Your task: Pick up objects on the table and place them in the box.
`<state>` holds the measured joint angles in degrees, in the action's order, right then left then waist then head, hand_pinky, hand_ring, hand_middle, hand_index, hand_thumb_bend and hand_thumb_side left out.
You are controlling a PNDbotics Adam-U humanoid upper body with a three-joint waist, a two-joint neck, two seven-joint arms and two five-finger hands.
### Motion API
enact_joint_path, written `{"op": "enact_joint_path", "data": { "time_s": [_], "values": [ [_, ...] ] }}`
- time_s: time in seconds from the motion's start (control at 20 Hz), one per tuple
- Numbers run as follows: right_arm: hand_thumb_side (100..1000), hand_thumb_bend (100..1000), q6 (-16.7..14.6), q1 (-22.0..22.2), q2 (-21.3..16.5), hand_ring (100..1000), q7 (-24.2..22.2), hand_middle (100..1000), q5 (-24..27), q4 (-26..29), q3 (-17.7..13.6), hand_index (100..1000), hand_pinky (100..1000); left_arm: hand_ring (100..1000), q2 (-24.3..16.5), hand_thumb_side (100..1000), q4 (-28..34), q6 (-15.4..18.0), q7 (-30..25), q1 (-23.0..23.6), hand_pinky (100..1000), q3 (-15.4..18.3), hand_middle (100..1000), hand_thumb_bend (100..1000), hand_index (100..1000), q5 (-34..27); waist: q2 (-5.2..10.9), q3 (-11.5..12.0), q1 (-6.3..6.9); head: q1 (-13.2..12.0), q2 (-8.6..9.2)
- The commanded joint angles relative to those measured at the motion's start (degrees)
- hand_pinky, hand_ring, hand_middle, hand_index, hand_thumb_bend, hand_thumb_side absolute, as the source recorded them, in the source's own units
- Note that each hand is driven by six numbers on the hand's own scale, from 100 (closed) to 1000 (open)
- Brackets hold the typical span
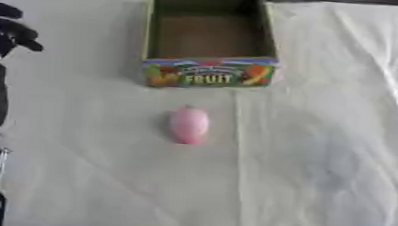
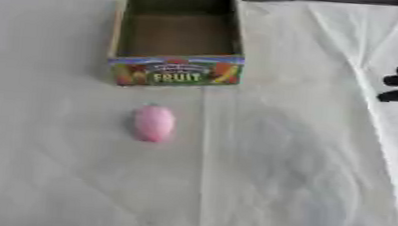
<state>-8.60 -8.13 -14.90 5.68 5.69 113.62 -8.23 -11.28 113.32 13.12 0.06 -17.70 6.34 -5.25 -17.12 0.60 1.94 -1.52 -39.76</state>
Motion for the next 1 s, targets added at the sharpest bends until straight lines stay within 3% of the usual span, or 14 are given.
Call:
{"op": "enact_joint_path", "data": {
  "time_s": [0.05, 0.25, 0.5, 0.7, 1.0],
  "values": [
    [1000, 100, 0.15, -0.08, -1.54, 619, -0.16, 590, -0.20, 0.97, 0.05, 839, 511, 507, -4.73, 824, 1.27, 1.22, -1.84, -3.42, 444, -1.21, 565, 100, 881, 2.37, 1.16, 0.03, -0.03, 0.35, -0.59],
    [1000, 100, 0.41, 0.35, -2.29, 619, -0.47, 590, -0.21, 0.97, 0.28, 837, 512, 533, -10.19, 876, 1.27, 1.09, -5.19, -8.84, 463, -5.76, 603, 100, 929, 5.73, 1.91, -0.06, 0.51, 0.45, -0.77],
    [1000, 100, 0.48, 0.43, -2.23, 619, -0.74, 589, -0.04, 0.97, 0.47, 836, 512, 550, -17.15, 874, 1.27, -2.92, -9.47, -15.79, 464, -12.66, 617, 100, 941, 10.01, 2.08, -0.06, 0.21, 0.38, -0.63],
    [1000, 100, 0.41, 0.22, -2.09, 620, -0.99, 589, 0.16, 0.97, 0.65, 836, 512, 567, -22.58, 970, -0.27, -6.28, -12.84, -21.27, 475, -17.41, 628, 100, 940, 13.38, 1.93, -0.47, -0.11, -0.38, -0.45],
    [1000, 100, 0.42, 0.13, -2.10, 620, -1.27, 589, 0.29, 0.97, 0.77, 835, 512, 581, -24.70, 1000, -3.75, -11.25, -17.81, -28.09, 485, -25.28, 654, 100, 953, 18.35, 1.84, -0.92, -0.14, -0.64, -0.20]
  ]
}}
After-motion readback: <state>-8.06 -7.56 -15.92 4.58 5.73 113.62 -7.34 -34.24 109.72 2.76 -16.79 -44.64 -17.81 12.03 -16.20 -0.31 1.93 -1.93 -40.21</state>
